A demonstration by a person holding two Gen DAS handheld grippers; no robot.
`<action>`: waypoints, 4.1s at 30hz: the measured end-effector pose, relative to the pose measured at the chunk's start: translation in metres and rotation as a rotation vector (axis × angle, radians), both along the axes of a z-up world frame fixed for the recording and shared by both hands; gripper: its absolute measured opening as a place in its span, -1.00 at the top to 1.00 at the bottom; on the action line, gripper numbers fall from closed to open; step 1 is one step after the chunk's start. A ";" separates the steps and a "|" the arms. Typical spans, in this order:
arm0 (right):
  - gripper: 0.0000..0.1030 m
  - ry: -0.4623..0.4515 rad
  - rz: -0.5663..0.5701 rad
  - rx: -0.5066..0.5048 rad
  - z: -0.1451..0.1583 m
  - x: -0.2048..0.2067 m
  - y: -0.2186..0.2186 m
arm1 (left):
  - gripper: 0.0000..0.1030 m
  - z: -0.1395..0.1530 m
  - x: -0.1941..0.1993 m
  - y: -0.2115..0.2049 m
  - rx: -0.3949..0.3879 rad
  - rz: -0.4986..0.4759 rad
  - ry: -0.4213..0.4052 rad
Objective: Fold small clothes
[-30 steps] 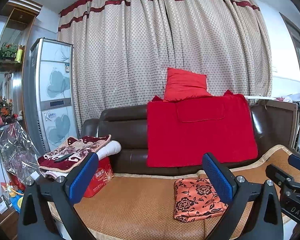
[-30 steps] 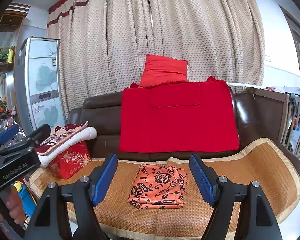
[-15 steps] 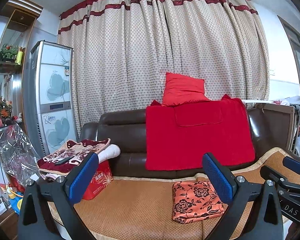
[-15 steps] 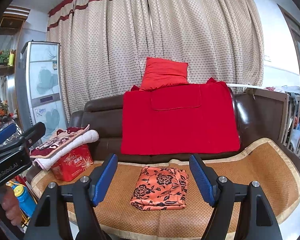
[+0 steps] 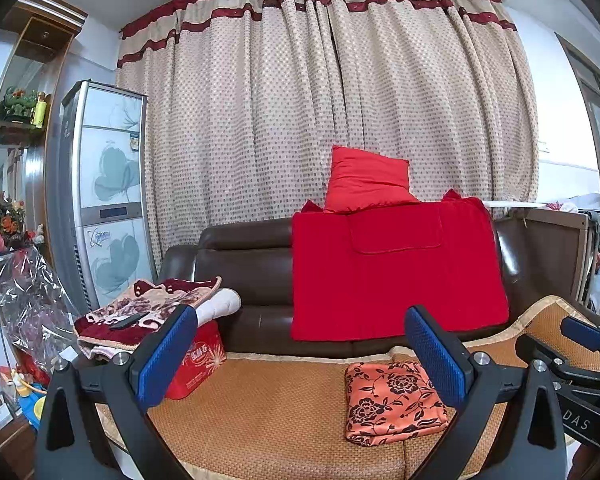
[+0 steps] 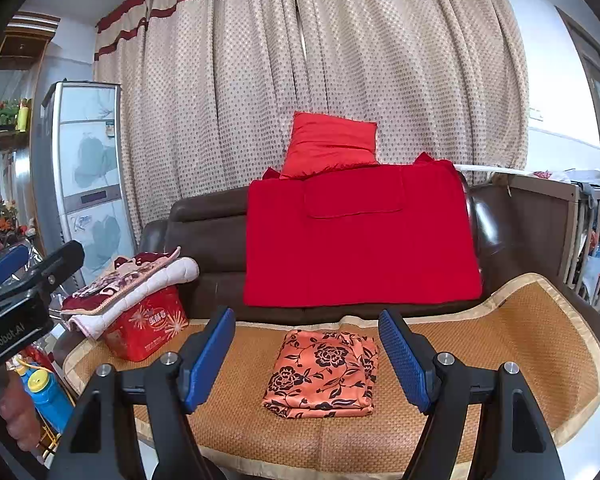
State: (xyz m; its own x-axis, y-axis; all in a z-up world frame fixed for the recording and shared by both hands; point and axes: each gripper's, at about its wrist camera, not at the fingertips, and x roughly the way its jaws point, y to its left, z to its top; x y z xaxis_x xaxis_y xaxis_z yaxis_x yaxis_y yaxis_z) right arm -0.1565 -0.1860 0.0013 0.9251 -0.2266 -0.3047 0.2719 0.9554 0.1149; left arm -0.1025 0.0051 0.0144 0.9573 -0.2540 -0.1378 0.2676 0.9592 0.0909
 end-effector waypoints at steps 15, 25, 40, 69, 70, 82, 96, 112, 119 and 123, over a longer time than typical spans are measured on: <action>-0.51 0.015 -0.002 -0.002 -0.005 0.003 0.003 | -1.00 -0.004 0.002 -0.001 0.004 0.015 0.010; -0.51 0.015 -0.011 -0.007 -0.004 0.003 0.003 | -1.00 -0.005 0.004 0.000 0.004 0.019 0.015; -0.51 0.035 -0.023 -0.013 -0.008 0.011 0.008 | -1.00 -0.011 0.013 0.003 0.003 0.031 0.033; -0.51 0.054 -0.025 -0.012 -0.012 0.024 0.010 | -1.00 -0.014 0.021 0.003 0.005 0.032 0.043; -0.51 0.055 -0.024 -0.010 -0.013 0.024 0.010 | -1.00 -0.014 0.022 0.003 0.005 0.031 0.043; -0.51 0.066 -0.031 -0.002 -0.018 0.031 0.005 | -1.00 -0.020 0.031 0.003 0.013 0.019 0.054; -0.51 0.098 -0.045 0.013 -0.032 0.045 0.002 | -1.00 -0.033 0.049 -0.001 0.022 0.023 0.090; -0.51 0.134 -0.050 0.010 -0.044 0.070 0.001 | -1.00 -0.049 0.079 -0.002 0.023 0.025 0.138; -0.51 0.141 -0.056 0.006 -0.046 0.076 -0.002 | -1.00 -0.054 0.086 -0.004 0.026 0.024 0.152; -0.51 0.145 -0.061 0.009 -0.046 0.079 -0.004 | -1.00 -0.054 0.088 -0.004 0.023 0.025 0.157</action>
